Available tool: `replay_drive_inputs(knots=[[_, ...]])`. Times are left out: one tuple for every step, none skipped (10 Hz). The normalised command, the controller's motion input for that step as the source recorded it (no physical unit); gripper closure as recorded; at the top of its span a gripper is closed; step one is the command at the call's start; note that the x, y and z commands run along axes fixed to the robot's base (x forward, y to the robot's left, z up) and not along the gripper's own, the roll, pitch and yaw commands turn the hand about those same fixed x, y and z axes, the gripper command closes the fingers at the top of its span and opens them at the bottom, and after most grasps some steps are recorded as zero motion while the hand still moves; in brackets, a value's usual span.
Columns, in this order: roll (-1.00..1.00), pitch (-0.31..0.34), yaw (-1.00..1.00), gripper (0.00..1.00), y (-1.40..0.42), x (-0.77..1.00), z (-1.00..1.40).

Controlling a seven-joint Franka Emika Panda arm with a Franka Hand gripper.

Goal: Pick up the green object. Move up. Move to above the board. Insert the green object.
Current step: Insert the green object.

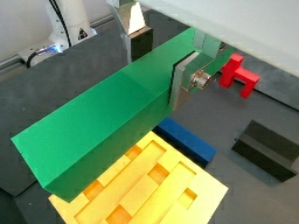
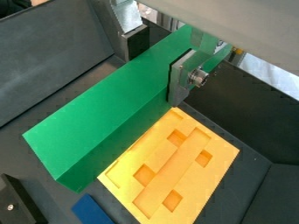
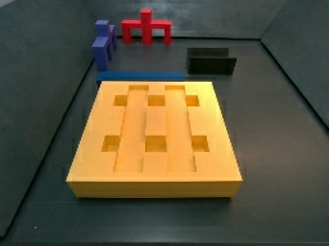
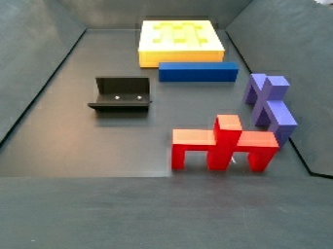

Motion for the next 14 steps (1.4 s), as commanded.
replay_drive_inputs(knots=[[0.00, -0.004, 0.00, 1.00, 0.00, 0.05, -0.31], [0.00, -0.006, 0.00, 1.00, 0.00, 0.03, -0.34], [0.00, -0.026, 0.00, 1.00, 0.00, 0.02, -0.40], [0.00, -0.043, 0.00, 1.00, 0.00, 0.01, -0.43], [0.00, -0.040, 0.00, 1.00, 0.00, 0.02, -0.43], [-0.07, -0.027, 0.00, 1.00, 0.00, 0.08, -0.45], [-0.08, -0.044, 0.00, 1.00, 0.00, 0.08, -0.50], [0.00, -0.061, 0.03, 1.00, -0.04, 0.08, -0.50], [0.01, -0.060, 0.06, 1.00, -0.04, 0.11, -0.55], [0.01, -0.057, 0.00, 1.00, 0.00, 0.00, -0.52], [0.00, -0.144, -0.11, 1.00, 0.00, -0.37, -0.47], [0.02, -0.241, -0.07, 1.00, -0.05, -0.34, -0.79], [0.00, -0.236, 0.00, 1.00, -0.09, -0.19, -0.81], [0.06, -0.219, 0.00, 1.00, -0.10, -0.14, -0.85]])
